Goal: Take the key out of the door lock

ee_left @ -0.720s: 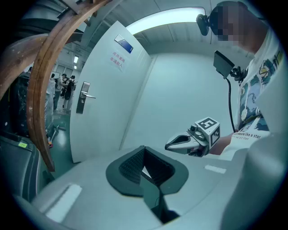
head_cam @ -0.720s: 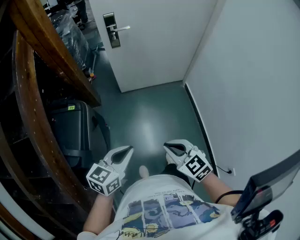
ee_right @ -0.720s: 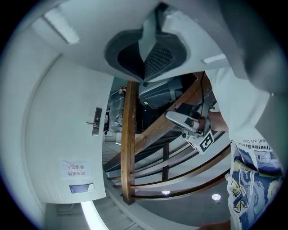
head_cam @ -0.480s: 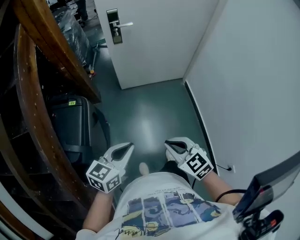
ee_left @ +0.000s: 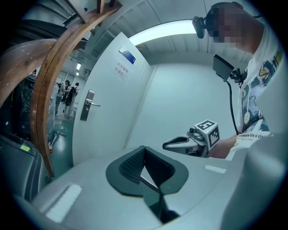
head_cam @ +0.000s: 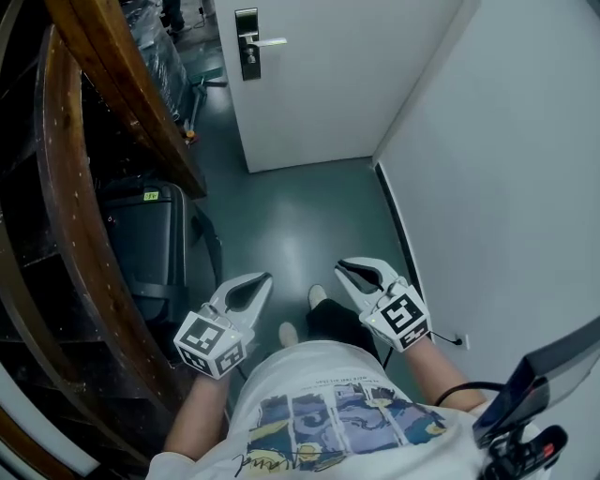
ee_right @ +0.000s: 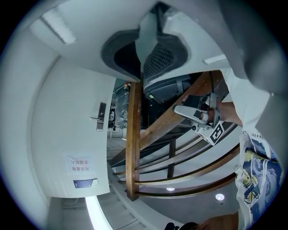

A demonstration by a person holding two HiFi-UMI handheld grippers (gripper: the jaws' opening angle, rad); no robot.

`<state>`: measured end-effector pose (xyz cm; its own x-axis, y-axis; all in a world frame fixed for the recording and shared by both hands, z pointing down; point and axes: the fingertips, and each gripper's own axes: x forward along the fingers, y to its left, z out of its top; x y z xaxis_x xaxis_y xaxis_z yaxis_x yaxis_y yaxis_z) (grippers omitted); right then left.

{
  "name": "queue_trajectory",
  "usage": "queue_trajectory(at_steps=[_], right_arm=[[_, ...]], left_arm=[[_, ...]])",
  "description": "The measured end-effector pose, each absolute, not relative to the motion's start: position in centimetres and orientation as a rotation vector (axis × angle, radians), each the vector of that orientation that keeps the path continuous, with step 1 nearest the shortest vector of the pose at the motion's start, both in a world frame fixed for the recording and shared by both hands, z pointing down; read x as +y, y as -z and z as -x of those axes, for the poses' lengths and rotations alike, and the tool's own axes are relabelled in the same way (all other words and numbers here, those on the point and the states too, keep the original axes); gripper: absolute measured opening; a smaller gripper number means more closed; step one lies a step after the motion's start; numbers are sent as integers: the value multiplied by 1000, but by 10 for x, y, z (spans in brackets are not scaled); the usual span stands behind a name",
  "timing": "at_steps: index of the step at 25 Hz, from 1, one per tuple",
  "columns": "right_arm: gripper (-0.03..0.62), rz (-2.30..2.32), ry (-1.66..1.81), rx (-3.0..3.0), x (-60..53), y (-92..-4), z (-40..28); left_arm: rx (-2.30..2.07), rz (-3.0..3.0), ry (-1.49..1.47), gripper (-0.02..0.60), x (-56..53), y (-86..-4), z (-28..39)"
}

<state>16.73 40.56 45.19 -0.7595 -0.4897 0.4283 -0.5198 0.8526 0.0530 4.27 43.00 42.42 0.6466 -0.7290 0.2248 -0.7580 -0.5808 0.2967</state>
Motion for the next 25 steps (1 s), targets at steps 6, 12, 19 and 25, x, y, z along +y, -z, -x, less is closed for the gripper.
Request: queue_trajectory(at_steps=[6,12,19,25], right_arm=[[37,-703,-120,-2607,354,-460,-145],[57,-657,-109,-2623,260,-464,-122],[58,-593,-91,-2655,157,-448,-107],[58,-546,-76,-2678,95,-441,-88]], left_arm=[[-1235,-2471,-99,50,377,-426,-24],[-1269,-2460,-118,87,289,-417,-1],[-1292,-2478,-182,98,175,-394,2],[-1292,-2481,-188,98,107,-390,3]])
